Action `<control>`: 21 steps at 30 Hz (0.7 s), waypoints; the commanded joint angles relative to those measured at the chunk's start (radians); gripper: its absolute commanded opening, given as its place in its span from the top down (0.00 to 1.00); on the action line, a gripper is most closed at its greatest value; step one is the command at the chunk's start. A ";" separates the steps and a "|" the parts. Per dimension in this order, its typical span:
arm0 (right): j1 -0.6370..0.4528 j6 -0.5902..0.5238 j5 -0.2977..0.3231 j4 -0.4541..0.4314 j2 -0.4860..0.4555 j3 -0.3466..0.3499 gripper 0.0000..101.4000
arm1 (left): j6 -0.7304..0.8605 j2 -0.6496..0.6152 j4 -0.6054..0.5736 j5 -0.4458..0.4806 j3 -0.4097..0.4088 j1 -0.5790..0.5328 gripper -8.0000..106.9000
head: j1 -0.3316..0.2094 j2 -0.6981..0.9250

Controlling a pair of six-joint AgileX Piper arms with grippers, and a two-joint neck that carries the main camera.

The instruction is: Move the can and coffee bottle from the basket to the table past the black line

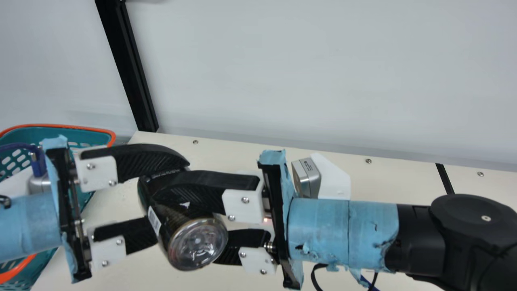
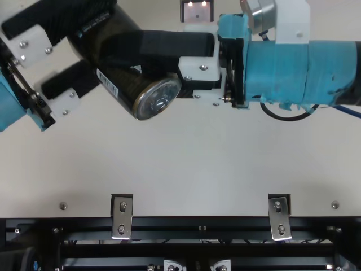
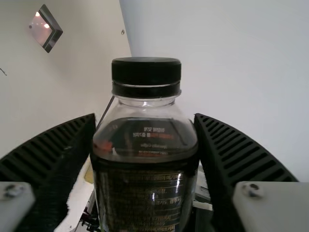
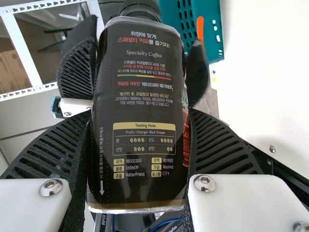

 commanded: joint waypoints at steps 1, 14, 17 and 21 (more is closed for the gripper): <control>-0.002 -0.006 0.001 -0.002 -0.002 0.005 1.00 | 0.000 0.000 0.000 0.000 0.000 0.000 0.15 | -0.032 0.011; -0.045 -0.032 -0.024 -0.030 -0.032 0.035 1.00 | 0.003 -0.022 0.074 -0.092 -0.018 0.097 0.15 | -0.032 0.011; -0.066 -0.044 -0.043 -0.047 -0.046 0.040 1.00 | 0.016 -0.029 0.154 -0.145 -0.036 0.120 0.15 | -0.032 0.011; -0.096 -0.059 -0.070 -0.078 -0.068 0.042 1.00 | 0.053 -0.043 0.308 -0.259 -0.070 0.114 0.15 | -0.032 0.011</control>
